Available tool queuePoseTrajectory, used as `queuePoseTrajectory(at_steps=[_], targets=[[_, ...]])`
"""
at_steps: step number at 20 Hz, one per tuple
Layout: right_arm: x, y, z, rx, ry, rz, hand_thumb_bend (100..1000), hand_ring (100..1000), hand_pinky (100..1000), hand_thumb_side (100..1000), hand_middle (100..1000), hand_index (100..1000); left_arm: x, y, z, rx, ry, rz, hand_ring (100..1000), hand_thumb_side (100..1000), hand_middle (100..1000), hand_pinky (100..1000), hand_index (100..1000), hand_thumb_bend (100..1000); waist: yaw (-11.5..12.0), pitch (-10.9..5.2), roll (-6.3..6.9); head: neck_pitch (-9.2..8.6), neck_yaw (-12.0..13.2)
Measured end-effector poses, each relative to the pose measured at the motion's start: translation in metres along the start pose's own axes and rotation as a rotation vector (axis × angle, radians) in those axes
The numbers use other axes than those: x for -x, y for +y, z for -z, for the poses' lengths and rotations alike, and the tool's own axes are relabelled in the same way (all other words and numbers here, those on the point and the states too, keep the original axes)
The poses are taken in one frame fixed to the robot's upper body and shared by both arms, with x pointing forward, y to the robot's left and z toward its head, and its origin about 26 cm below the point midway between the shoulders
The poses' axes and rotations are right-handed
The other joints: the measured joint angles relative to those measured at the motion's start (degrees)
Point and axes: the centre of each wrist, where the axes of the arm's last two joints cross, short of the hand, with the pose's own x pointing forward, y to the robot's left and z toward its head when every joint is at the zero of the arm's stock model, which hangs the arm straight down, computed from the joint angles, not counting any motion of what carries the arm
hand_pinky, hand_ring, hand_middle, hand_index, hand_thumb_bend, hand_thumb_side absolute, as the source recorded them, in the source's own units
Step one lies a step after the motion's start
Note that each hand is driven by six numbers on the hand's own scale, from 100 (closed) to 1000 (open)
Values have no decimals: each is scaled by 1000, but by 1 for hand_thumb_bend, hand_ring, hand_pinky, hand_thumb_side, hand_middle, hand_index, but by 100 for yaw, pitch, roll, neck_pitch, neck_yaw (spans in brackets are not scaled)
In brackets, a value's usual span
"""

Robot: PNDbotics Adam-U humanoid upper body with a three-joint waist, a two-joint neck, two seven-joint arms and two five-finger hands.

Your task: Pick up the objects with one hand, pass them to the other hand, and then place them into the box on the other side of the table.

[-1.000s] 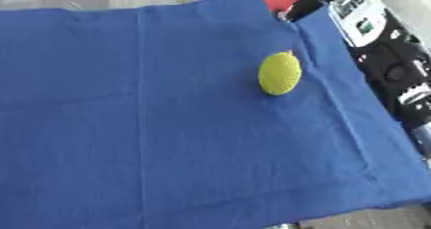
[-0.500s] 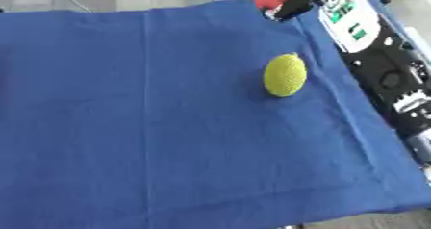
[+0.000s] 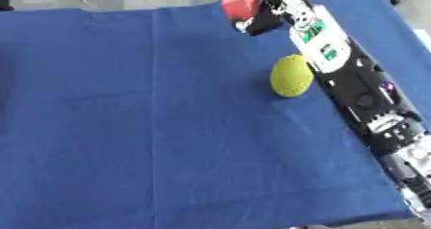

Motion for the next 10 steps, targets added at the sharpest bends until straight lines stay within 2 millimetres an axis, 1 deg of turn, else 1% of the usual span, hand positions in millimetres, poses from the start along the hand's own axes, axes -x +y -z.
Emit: queuePoseTrajectory(at_steps=[5, 10], targets=[[-10, 17, 0, -5, -45, 51, 164, 608, 769, 131, 562, 648, -20, 6, -3, 12, -70, -17, 702, 364, 640, 809, 735, 147, 2, -14, -3, 20, 60], [-18, 33, 2, -37, -74, 76, 155, 606, 767, 144, 560, 648, -40, 10, -5, 31, -140, -33, 703, 360, 641, 808, 735, 154, 3, -52, -2, 111, 123]])
